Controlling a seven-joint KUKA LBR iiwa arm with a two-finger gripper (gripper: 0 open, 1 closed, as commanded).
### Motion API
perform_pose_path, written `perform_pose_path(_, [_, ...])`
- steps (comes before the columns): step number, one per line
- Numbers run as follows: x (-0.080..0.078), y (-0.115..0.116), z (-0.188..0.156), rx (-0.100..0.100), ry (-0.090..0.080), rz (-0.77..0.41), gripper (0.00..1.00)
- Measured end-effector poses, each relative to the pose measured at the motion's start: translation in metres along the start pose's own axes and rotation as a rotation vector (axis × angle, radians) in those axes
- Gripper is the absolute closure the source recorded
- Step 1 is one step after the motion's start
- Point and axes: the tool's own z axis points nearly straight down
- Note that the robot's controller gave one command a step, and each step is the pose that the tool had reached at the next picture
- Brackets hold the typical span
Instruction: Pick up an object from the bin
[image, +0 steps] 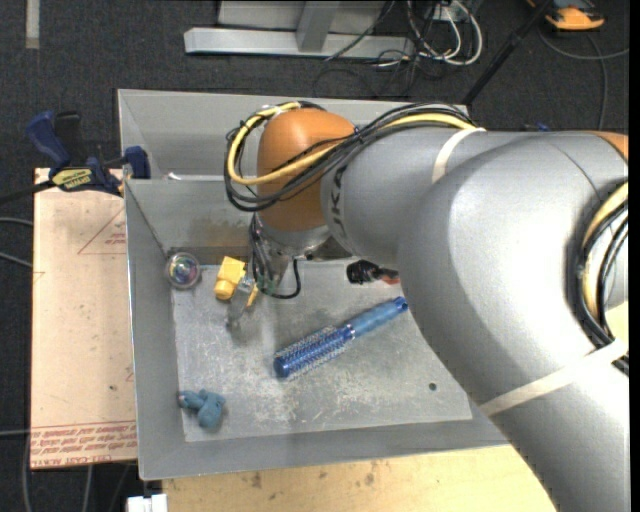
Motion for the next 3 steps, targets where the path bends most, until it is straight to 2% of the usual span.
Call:
perform_pose_path(1, [0.0, 0.0, 0.0, 0.001, 0.002, 0.0, 0.0])
perform_pose_path(2, [-0.001, 0.001, -0.001, -0.003, -0.001, 0.0, 1.0])
perform_pose_path(3, [-0.001, 0.003, -0.11, -0.012, -0.017, -0.003, 1.0])
